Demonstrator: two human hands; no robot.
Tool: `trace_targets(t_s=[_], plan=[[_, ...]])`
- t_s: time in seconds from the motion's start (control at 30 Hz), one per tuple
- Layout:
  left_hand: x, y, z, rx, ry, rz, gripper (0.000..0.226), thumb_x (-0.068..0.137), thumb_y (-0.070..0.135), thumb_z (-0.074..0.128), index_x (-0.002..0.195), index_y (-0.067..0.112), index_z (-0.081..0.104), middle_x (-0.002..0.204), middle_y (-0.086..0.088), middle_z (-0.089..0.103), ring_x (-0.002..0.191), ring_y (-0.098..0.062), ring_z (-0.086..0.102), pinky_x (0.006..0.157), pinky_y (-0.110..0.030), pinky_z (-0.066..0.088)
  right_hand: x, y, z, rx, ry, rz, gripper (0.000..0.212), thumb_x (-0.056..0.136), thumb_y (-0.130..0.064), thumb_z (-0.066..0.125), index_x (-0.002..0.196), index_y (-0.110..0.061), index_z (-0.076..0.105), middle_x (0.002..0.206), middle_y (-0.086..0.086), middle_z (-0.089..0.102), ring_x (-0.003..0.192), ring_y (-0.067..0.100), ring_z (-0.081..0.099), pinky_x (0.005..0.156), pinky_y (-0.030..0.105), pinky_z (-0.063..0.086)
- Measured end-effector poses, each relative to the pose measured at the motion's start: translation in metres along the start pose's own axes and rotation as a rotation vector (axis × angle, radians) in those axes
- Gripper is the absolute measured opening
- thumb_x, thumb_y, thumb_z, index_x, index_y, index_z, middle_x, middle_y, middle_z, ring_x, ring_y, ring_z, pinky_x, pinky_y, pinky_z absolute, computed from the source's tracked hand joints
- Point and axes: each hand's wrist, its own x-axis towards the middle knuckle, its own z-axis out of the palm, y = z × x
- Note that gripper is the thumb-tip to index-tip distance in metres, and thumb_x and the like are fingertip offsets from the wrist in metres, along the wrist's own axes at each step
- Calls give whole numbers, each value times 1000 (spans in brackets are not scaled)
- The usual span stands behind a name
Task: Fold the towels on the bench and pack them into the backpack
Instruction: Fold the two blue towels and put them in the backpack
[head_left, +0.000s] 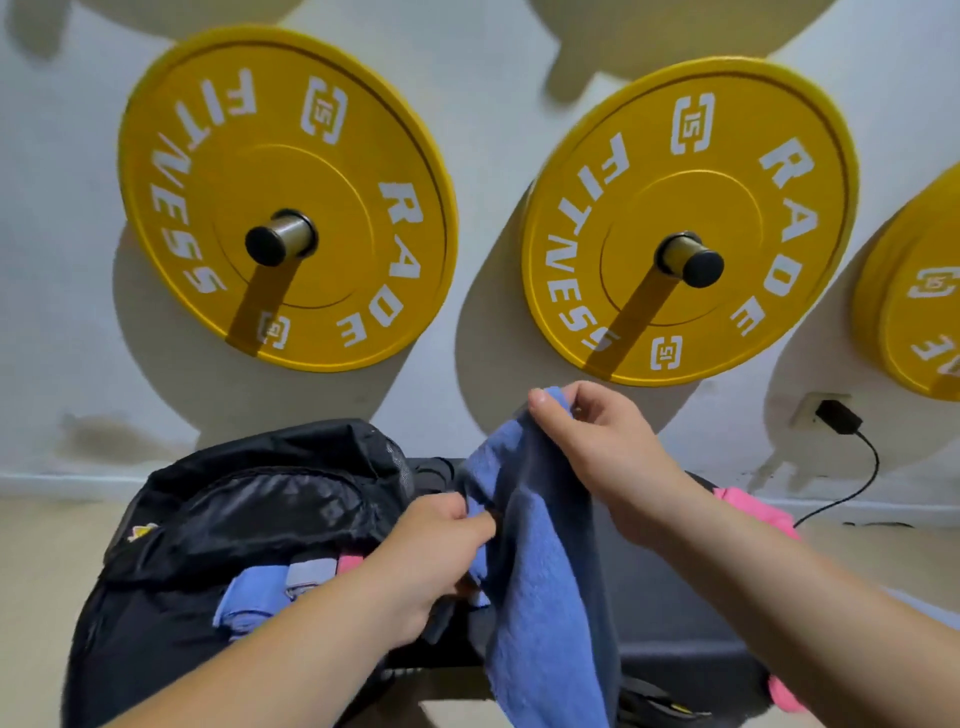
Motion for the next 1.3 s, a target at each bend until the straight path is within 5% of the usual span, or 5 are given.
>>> trace_targets(t_s=[0.13,0.3,0.7,0.87,1.3], plan=[[-1,-3,-6,-30,105,110,15,93,21,60,88,18,74,94,-11,78,93,-32,74,79,-39,57,-28,8,-25,-664,-122,117,31,89,-45,66,90,-15,57,73,-2,65,59,12,60,50,25,51],[-10,4,-13,277,83,272,5,89,19,61,89,14,63,75,-9,71,65,-16,61,62,-36,53,-55,9,-20,-936,-384,160,44,91,-52,64,128,-29,55,112,-9,69,93,10,69,83,28,57],[-33,37,-28,238,-433,416,50,93,-10,55,119,31,64,110,5,77,104,-15,73,90,-31,59,-54,22,-16,50,-566,76,32,90,-7,74,122,-6,67,122,12,73,117,31,67,100,46,53],[-12,32,-37,253,-302,409,39,90,-3,61,110,29,71,99,-3,76,77,-30,72,77,-38,58,-42,48,-24,74,-406,187,39,85,-26,76,73,3,52,68,9,48,62,14,44,56,23,34],[30,7,-42,682,-101,209,31,73,-4,46,74,15,71,50,4,57,46,-7,41,48,-20,33,-21,88,-54,-170,225,153,31,96,-38,65,84,-10,58,77,25,62,67,16,53,62,31,43]])
